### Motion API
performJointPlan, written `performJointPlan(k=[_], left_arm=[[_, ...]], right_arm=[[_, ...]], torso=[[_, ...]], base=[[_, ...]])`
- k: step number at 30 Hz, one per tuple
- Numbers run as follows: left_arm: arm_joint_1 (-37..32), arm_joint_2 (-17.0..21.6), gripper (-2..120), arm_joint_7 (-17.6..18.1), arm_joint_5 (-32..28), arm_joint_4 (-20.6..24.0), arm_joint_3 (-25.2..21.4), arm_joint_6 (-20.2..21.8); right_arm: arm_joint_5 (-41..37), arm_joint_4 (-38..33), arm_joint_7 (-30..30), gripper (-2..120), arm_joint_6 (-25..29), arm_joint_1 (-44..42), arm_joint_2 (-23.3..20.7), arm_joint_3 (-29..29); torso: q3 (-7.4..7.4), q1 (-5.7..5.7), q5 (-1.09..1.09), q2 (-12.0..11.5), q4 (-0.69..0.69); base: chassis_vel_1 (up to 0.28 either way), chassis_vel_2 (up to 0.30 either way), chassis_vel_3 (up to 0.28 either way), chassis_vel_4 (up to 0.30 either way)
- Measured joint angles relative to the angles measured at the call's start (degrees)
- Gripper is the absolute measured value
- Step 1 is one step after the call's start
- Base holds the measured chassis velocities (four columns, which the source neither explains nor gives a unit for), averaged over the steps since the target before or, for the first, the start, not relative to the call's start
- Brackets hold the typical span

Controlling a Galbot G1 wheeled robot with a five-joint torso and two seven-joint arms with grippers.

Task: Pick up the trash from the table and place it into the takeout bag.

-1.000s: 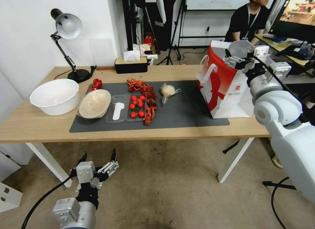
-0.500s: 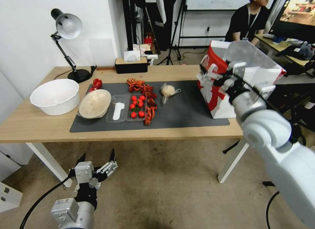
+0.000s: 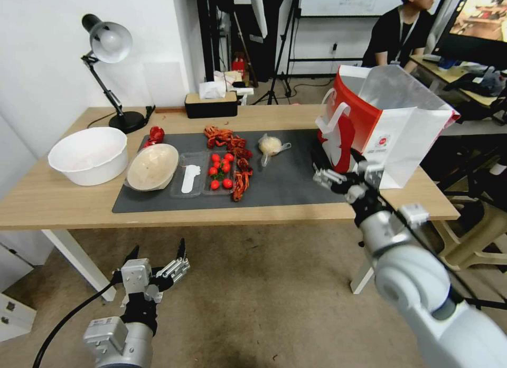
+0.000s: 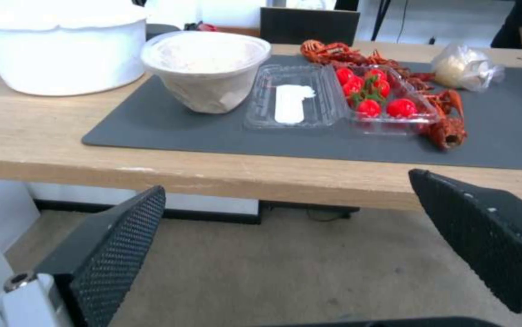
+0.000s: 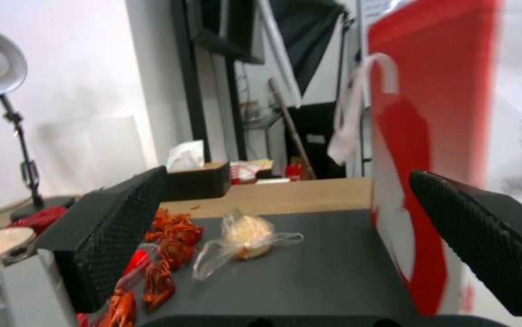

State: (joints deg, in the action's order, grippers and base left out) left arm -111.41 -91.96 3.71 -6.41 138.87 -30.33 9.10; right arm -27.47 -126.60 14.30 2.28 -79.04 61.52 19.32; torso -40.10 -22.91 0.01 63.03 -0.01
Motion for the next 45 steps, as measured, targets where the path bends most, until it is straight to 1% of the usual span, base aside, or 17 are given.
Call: performJointPlan(k=[1,4,5,7,14,21,25,28,32,38,40,41,43,45], left_arm=[[0.00,0.00,100,0.00,0.00,0.00,0.00,0.00],[0.08,0.15,100,-0.21,-0.07,-0.40,0.06,-0.87],[0.08,0.15,100,-0.21,-0.07,-0.40,0.06,-0.87],[0.16,0.30,100,-0.29,-0.09,-0.58,0.19,-0.98],[0.35,0.56,100,-0.32,-0.16,-0.65,0.34,-1.00],[0.50,0.69,100,-0.34,-0.21,-0.71,0.39,-1.01],[0.58,0.69,100,-0.35,-0.32,-0.71,0.42,-1.02],[0.52,0.83,100,-0.35,-0.43,-0.69,0.50,-1.08],[0.51,0.96,100,-0.37,-0.84,-0.62,0.31,-1.14],[0.11,0.82,100,-0.37,-0.75,-0.51,0.27,-1.53],[0.13,0.72,100,-0.37,-0.35,-0.44,0.33,-1.57],[0.13,0.72,100,-0.37,-0.35,-0.44,0.33,-1.57],[0.16,0.65,100,-0.37,-0.23,-0.32,0.41,-1.57],[0.16,0.66,100,-0.39,-0.21,-0.32,0.43,-1.57]], right_arm=[[0.00,0.00,0.00,100,0.00,0.00,0.00,0.00],[2.53,1.09,-0.79,100,4.74,-5.61,2.45,0.06],[2.53,1.09,-0.79,100,4.74,-5.61,2.45,0.06],[4.15,2.07,-1.14,100,6.79,-8.14,3.20,0.07],[5.38,2.73,-1.92,100,7.16,-10.63,4.39,0.20],[6.31,2.97,-2.01,100,6.55,-9.94,4.87,-0.80],[6.41,3.07,-1.93,100,5.12,-8.49,4.81,-1.74],[6.06,3.59,-1.90,100,3.37,-5.34,4.59,-2.61],[5.79,4.23,-2.01,100,2.69,-3.40,4.38,-3.38],[3.78,6.05,-2.22,100,0.08,2.34,4.22,-5.68],[2.31,7.26,-2.54,100,-1.37,5.62,3.89,-6.55],[2.31,7.26,-2.54,100,-1.37,5.62,3.89,-6.55],[0.72,9.19,-3.50,100,-2.51,9.05,3.16,-7.27],[0.13,10.17,-3.91,100,-2.92,10.66,2.79,-7.62]], torso=[[0.00,0.00,0.00,0.00,0.00],[0.00,0.00,-0.01,0.00,0.00],[0.00,0.00,-0.01,0.00,0.00],[0.00,0.00,-0.01,0.00,0.01],[-0.01,0.00,-0.01,0.00,0.01],[-0.01,0.00,-0.01,0.00,0.02],[-0.01,0.00,-0.01,0.00,0.01],[-0.01,0.00,-0.01,0.00,0.02],[-0.01,0.00,-0.01,0.00,0.01],[-0.01,0.00,-0.01,0.00,0.01],[-0.01,0.00,0.00,0.00,0.02],[-0.01,0.00,0.00,0.00,0.02],[-0.01,-0.01,0.00,0.00,0.02],[-0.01,-0.01,0.00,0.00,0.01]], base=[[0.000,0.000,0.000,0.000],[0.000,0.000,0.000,0.000],[0.000,0.000,0.000,0.000],[0.000,0.000,0.000,0.000],[0.000,0.000,0.000,0.000],[0.000,0.000,0.000,0.000],[0.000,0.000,0.000,0.000],[0.000,0.000,0.000,0.000],[0.000,0.000,0.000,0.000],[0.000,0.000,0.000,0.000],[0.000,0.000,0.000,0.000],[0.000,0.000,0.000,0.000],[0.000,0.000,0.000,0.000],[0.000,0.000,0.000,0.000]])
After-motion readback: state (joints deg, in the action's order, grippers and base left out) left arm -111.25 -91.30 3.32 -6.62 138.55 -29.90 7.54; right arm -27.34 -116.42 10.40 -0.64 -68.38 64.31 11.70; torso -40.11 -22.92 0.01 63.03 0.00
